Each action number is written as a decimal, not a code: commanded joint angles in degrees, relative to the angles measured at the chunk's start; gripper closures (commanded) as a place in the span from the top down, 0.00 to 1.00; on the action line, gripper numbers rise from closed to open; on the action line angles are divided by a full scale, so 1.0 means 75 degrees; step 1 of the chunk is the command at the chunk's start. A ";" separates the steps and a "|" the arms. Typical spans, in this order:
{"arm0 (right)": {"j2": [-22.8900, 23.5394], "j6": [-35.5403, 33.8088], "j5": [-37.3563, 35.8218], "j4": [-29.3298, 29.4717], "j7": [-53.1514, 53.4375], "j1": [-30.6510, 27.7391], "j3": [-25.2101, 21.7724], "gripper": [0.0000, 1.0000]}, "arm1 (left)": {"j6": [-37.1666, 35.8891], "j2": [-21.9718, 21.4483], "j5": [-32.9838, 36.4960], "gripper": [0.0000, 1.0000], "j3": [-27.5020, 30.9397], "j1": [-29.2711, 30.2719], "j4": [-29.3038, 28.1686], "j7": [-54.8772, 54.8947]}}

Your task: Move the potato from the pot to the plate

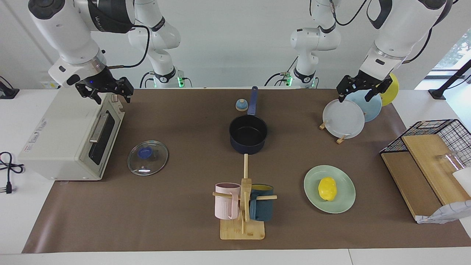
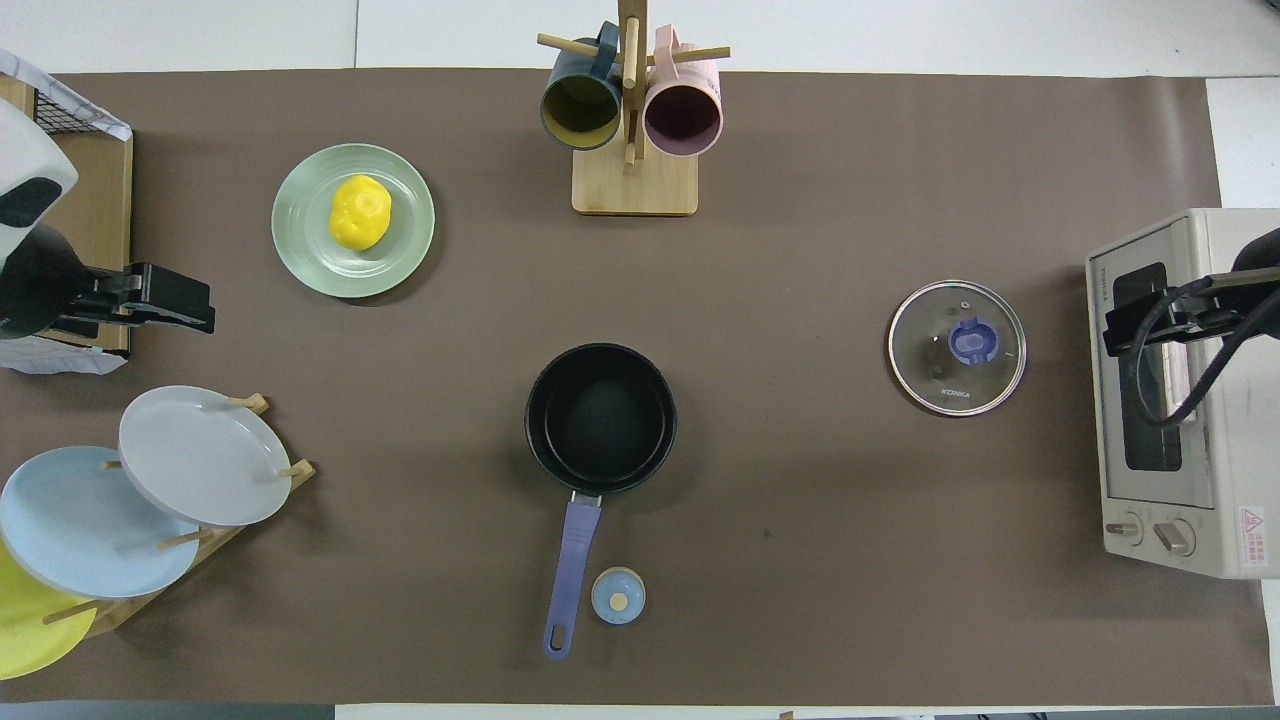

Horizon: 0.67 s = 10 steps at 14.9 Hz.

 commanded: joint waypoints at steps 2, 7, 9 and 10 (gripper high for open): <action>-0.0038 -0.0064 0.0185 0.0032 0.0061 -0.0128 0.0089 1.00 | 0.0112 -0.0159 0.0001 1.00 0.0020 -0.0057 -0.0182 0.0044; -0.0038 -0.0064 0.0185 0.0032 0.0061 -0.0128 0.0089 1.00 | 0.0042 -0.0123 0.0154 1.00 0.0009 -0.0163 -0.0111 0.0045; -0.0038 -0.0064 0.0185 0.0032 0.0061 -0.0128 0.0089 1.00 | 0.0077 -0.0135 0.0095 1.00 0.0008 -0.0151 -0.0100 0.0021; -0.0038 -0.0064 0.0185 0.0032 0.0061 -0.0128 0.0089 1.00 | 0.0112 -0.0135 0.0084 1.00 0.0008 -0.0151 -0.0088 0.0021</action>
